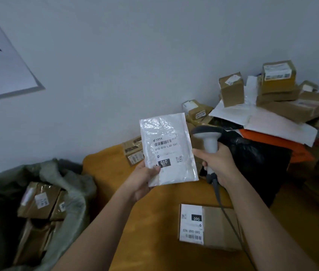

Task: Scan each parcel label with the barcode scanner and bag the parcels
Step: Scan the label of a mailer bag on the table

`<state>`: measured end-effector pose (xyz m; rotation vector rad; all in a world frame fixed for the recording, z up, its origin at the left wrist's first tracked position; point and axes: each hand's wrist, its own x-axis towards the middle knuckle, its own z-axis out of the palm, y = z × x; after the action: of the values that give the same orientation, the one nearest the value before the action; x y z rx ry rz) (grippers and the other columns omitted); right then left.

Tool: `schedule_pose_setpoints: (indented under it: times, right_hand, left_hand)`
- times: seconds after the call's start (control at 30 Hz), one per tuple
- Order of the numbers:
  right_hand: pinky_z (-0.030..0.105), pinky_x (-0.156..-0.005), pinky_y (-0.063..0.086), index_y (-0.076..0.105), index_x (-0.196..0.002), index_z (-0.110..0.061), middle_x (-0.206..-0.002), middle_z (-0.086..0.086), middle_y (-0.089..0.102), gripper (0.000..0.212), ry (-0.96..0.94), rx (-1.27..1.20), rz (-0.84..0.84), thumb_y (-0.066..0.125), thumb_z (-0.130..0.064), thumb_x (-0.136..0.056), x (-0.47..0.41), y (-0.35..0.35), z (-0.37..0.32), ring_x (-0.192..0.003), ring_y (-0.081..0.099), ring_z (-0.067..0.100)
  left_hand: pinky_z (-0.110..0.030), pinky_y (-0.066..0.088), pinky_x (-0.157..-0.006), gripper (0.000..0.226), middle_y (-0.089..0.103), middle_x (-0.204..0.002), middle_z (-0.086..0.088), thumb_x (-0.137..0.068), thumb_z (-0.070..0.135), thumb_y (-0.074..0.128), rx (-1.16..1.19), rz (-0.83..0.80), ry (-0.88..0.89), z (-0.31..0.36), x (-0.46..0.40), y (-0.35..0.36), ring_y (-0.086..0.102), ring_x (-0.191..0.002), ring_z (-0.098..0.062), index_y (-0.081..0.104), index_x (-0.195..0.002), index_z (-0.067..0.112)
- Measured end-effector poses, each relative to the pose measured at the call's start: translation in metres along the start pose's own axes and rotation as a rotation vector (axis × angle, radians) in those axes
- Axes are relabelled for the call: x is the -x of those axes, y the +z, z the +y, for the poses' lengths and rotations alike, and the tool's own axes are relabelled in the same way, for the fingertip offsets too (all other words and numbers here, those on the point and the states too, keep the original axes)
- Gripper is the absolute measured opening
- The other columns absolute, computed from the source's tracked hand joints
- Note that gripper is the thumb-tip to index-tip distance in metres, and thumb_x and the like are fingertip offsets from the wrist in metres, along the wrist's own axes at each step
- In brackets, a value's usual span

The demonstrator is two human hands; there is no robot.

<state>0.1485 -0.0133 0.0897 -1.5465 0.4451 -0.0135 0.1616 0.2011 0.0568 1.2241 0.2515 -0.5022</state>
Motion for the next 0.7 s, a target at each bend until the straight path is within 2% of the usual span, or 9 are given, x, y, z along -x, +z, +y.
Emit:
schedule_pose_setpoints:
  times: [0.1,0.23,0.33,0.4,0.43,0.53,0.6,0.7]
  right_hand:
    - [0.028,-0.054,0.048,0.059,-0.110,-0.004,-0.075,0.006,0.059,0.035,-0.019,0.033,-0.011,0.078,-0.008,-0.080,0.006,0.015,-0.005,-0.059,0.055,0.013]
    - [0.032,-0.061,0.050,0.057,-0.116,-0.005,-0.090,0.010,0.065,0.043,-0.053,0.092,-0.003,0.079,-0.011,-0.080,0.010,0.032,-0.012,-0.069,0.059,0.017]
    - [0.030,-0.059,0.047,0.051,-0.123,-0.009,-0.100,0.013,0.065,0.054,-0.086,0.196,0.011,0.074,-0.038,-0.084,0.014,0.040,-0.025,-0.075,0.062,0.019]
    - [0.031,-0.058,0.047,0.048,-0.124,-0.011,-0.092,0.011,0.065,0.057,-0.073,0.247,-0.015,0.062,-0.053,-0.087,0.024,0.042,-0.039,-0.067,0.063,0.018]
    - [0.031,-0.057,0.047,0.048,-0.122,-0.013,-0.089,0.010,0.063,0.052,-0.062,0.257,-0.055,0.056,-0.054,-0.091,0.029,0.042,-0.047,-0.062,0.062,0.016]
    - [0.026,-0.046,0.043,0.051,-0.114,-0.016,-0.079,0.011,0.057,0.026,-0.012,0.110,-0.253,0.046,-0.038,-0.102,0.050,0.042,-0.075,-0.053,0.054,0.016]
    - [0.027,-0.049,0.044,0.054,-0.112,-0.009,-0.075,0.014,0.055,0.025,-0.003,0.034,-0.383,0.046,-0.032,-0.103,0.064,0.043,-0.091,-0.055,0.052,0.019]
    - [0.032,-0.057,0.045,0.058,-0.114,-0.001,-0.085,0.017,0.057,0.030,-0.064,0.050,-0.467,0.048,-0.027,-0.103,0.077,0.045,-0.110,-0.060,0.054,0.019]
  left_hand:
    - [-0.048,0.055,-0.087,0.039,0.068,-0.120,-0.015,-0.093,-0.011,0.046,0.050,-0.034,0.018,0.010,0.015,-0.001,0.064,-0.110,-0.034,0.055,-0.126,0.008]
    - [-0.048,0.057,-0.084,0.041,0.067,-0.121,-0.015,-0.091,-0.010,0.051,0.068,-0.077,0.051,0.022,0.035,-0.012,0.066,-0.108,-0.034,0.055,-0.127,0.007]
    - [-0.048,0.058,-0.081,0.040,0.068,-0.119,-0.014,-0.090,-0.009,0.054,0.038,-0.005,0.092,0.028,0.040,-0.026,0.067,-0.105,-0.033,0.056,-0.126,0.009]
    - [-0.047,0.059,-0.075,0.041,0.069,-0.118,-0.012,-0.089,-0.008,0.056,0.022,0.084,0.095,0.031,0.037,-0.038,0.069,-0.102,-0.032,0.057,-0.126,0.011]
    - [-0.046,0.059,-0.073,0.043,0.069,-0.118,-0.012,-0.089,-0.008,0.056,0.027,0.124,0.090,0.031,0.036,-0.044,0.068,-0.102,-0.032,0.056,-0.128,0.012]
    - [-0.046,0.058,-0.070,0.047,0.068,-0.118,-0.012,-0.089,-0.010,0.055,0.053,0.212,0.080,0.034,0.034,-0.057,0.066,-0.104,-0.033,0.054,-0.131,0.010]
    - [-0.050,0.057,-0.075,0.046,0.066,-0.120,-0.013,-0.090,-0.012,0.053,0.070,0.244,0.080,0.038,0.034,-0.062,0.065,-0.106,-0.034,0.053,-0.130,0.010]
    - [-0.055,0.053,-0.084,0.043,0.065,-0.122,-0.014,-0.091,-0.012,0.050,0.084,0.285,0.084,0.044,0.032,-0.071,0.063,-0.108,-0.036,0.054,-0.127,0.011]
